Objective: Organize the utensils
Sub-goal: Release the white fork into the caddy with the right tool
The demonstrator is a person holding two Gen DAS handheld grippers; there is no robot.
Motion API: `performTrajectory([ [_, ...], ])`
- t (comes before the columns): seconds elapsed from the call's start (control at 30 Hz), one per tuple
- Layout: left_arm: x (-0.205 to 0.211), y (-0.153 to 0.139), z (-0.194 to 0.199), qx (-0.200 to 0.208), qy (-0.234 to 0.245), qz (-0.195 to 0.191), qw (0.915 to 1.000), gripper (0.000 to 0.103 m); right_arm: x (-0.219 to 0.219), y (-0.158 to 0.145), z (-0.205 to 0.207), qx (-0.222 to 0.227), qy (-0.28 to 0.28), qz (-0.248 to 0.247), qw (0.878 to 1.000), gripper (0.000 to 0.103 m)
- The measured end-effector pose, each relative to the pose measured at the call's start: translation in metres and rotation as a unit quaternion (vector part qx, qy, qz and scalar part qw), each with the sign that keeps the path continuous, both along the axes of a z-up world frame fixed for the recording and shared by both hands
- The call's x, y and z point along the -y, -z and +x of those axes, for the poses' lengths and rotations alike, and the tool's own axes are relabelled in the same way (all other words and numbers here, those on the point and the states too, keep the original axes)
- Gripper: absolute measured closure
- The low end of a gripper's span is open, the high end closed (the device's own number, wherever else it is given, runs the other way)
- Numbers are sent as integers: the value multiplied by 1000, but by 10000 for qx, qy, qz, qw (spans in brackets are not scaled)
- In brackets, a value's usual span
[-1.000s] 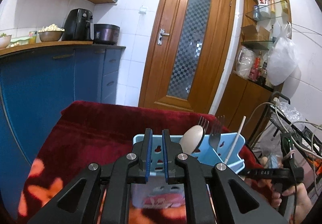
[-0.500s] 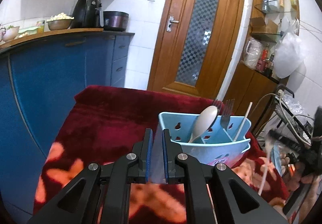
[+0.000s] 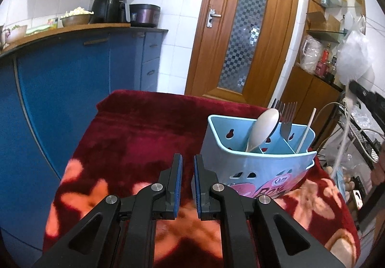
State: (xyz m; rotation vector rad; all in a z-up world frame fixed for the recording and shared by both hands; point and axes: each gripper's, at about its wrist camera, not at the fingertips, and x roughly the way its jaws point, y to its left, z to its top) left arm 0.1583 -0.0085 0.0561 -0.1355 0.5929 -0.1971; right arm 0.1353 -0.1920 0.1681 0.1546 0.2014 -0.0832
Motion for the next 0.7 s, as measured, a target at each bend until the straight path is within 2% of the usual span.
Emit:
performTrajectory([
  [0.23, 2, 6, 3, -11, 104, 38, 9999, 94, -15, 7, 24, 460, 209, -195, 9985, 99],
  [0.3, 3, 7, 4, -30, 130, 7, 9999, 94, -19, 10, 29, 475, 229, -295, 9982, 99],
  [0.6, 6, 14, 6, -125, 216, -52, 9997, 94, -35, 47, 43, -367, -471, -312, 9977, 98],
  [0.67, 7, 15, 5, -133, 220, -45, 9997, 94, -36, 51, 43, -497, -586, -232, 9968, 90],
  [0.7, 7, 14, 4, -129, 219, -35, 9997, 94, -36, 52, 43, -555, -643, -151, 9963, 81],
])
